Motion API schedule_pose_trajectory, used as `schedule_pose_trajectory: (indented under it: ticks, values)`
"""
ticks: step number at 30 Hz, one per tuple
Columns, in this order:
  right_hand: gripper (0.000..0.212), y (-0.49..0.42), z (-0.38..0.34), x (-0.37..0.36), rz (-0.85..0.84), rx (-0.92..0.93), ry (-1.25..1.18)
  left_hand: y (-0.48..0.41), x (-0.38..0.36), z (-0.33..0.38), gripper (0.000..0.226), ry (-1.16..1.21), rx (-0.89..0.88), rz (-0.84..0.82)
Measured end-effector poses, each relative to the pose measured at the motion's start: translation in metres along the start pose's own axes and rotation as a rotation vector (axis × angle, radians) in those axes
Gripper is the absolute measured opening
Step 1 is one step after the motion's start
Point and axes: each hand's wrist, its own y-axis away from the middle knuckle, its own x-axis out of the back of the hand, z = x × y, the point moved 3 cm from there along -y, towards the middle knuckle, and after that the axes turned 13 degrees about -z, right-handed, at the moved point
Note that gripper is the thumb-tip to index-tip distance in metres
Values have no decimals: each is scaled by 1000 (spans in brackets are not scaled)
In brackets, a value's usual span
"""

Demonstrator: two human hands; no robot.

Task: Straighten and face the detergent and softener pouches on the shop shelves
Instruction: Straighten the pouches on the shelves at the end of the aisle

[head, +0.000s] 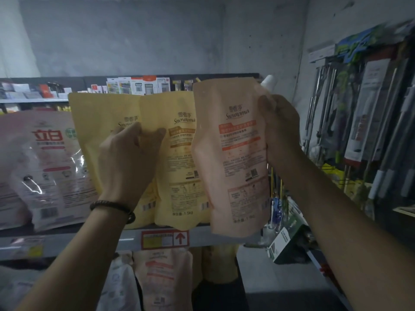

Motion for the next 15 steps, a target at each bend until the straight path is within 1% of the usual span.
schedule_pose_trajectory:
  ticks: [2,4,10,13,15]
  values:
    - [16,0,0,0,-3,-5,-18,-1,-1,4,45,2,-3,12]
    - [17,0,1,1,-2,-10,-28,-2,-2,8,38,56,-28,31]
    - [16,0,0,3,-6,-14,-31,-3,-9,22,43,291,-153,96]
    - [16,2,-3,2,17,-22,-36,0,-10,28,41,361,-156,130]
    - [22,2,-1,4,27,-24,-31,0,-9,22,40,397,-134,147]
